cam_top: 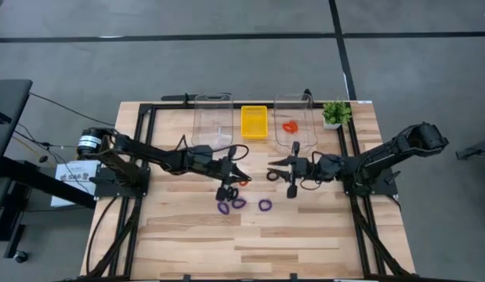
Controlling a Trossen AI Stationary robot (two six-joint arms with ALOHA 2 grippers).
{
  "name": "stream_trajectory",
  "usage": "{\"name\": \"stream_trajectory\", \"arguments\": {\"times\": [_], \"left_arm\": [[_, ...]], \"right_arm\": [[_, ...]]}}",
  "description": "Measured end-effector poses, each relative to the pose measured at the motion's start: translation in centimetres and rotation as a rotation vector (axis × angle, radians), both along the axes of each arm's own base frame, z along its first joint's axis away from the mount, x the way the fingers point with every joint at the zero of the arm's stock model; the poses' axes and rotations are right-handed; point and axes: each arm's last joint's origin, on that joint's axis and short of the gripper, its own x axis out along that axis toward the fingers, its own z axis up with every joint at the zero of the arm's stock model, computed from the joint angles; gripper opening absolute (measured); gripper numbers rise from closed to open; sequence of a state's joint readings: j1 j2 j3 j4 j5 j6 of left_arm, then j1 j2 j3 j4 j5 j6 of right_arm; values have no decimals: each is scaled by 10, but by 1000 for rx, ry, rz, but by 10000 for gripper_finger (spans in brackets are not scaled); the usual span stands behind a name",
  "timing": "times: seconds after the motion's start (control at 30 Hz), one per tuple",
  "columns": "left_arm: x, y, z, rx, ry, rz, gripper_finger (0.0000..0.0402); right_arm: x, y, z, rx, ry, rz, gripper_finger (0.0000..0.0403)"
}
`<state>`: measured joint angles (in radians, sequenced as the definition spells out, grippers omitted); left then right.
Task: Sort spring keychains
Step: Put the orange spring keychain into the right transparent bin
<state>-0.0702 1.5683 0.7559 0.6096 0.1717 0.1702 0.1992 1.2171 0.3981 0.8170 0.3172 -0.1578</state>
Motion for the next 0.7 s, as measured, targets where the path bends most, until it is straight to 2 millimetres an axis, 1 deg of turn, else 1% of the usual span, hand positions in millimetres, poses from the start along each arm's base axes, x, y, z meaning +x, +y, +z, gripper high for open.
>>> {"name": "stream_trajectory", "arguments": {"times": [0.1, 0.2, 0.3, 0.37, 0.47, 0.6, 0.7], "left_arm": [[0, -5, -8, -22, 57, -11, 14], [2, -13, -22, -34, 123, -28, 14], [4, -22, -33, -29, 160, -52, 14], [5, -24, -37, -22, 168, -55, 14], [6, -22, -36, -12, 153, -18, 14], [6, -20, -36, -2, 151, 20, 14], [6, -19, -36, 6, 149, 48, 14]], "right_arm": [[1, -9, 1, -6, -9, -38, 70], [2, -19, 1, -7, -6, -73, 70], [6, -27, -3, 12, 4, -48, 70], [9, -30, -11, 46, 40, -10, 70], [16, -32, -26, 74, 103, 28, 70], [23, -32, -42, 44, 152, 31, 70], [29, -30, -53, 14, 167, 78, 70]]}}
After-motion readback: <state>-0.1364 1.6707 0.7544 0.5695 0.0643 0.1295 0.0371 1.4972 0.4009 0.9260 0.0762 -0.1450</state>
